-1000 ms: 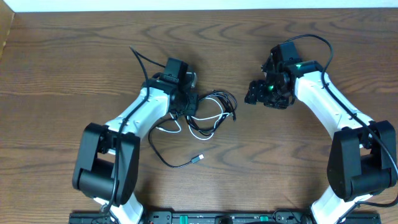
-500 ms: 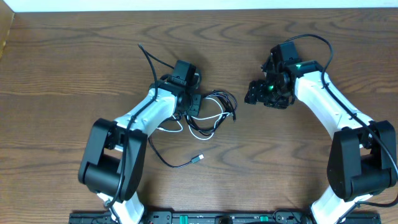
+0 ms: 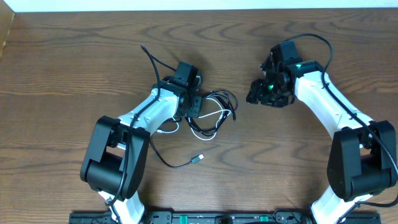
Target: Untangle cables
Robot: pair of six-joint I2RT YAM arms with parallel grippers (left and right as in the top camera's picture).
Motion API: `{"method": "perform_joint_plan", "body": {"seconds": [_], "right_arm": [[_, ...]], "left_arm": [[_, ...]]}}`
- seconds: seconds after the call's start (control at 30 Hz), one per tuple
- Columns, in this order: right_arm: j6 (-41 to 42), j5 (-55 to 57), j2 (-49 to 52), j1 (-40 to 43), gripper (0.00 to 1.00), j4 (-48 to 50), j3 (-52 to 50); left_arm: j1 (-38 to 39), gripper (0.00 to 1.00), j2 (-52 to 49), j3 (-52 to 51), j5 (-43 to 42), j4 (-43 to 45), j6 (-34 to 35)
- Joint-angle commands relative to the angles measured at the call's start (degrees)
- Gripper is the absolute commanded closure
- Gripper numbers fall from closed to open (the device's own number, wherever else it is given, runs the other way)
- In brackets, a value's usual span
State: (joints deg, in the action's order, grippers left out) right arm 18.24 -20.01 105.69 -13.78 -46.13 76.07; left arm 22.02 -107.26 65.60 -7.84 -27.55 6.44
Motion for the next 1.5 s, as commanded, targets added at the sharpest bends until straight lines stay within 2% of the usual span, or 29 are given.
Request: {"method": "perform_joint_plan", "body": {"seconds": [0.0,0.23,0.47,0.77,1.0,1.13,1.33,1.47], "right_arm": [[-6.4,-4.9,-3.2,-0.5,0.44,0.9,3.8],[-19.0,-9.6,-9.7,-4.6,0.33,1.5,5.0],[-23.3,-10.6,-10.3,-9.3,0.32,1.8,4.9],[-24.3,-10.5,-6.2,-11.5,0.31,2.0,4.8],[-24.8,-12.1,-2.8,-11.5,0.32,3.1,4.8],[-24.8,-14.1,-2.4,-11.5,0.32,3.9,4.8],[-24.8,-14.0,-2.4,-11.4,0.34,3.7,4.8],[-24.7,-10.4,-2.4,-11.5,0.36,3.1,4.4]], "left_arm": [[0.2,0.93,6.2,1.1,-2.4,-1.2,2.1],[0.2,0.93,21.7,1.1,-3.5,-3.5,8.3],[0.2,0.92,29.6,1.1,-3.6,-5.0,10.3],[-3.0,0.92,35.0,2.0,-12.9,-4.0,14.2],[-5.8,0.93,39.2,3.3,-23.9,2.5,14.3],[-5.8,0.93,40.9,3.3,-23.9,4.8,14.3],[-5.8,0.92,41.0,3.3,-24.0,3.8,14.5],[-5.8,0.93,41.0,3.3,-24.0,3.9,15.5]]}}
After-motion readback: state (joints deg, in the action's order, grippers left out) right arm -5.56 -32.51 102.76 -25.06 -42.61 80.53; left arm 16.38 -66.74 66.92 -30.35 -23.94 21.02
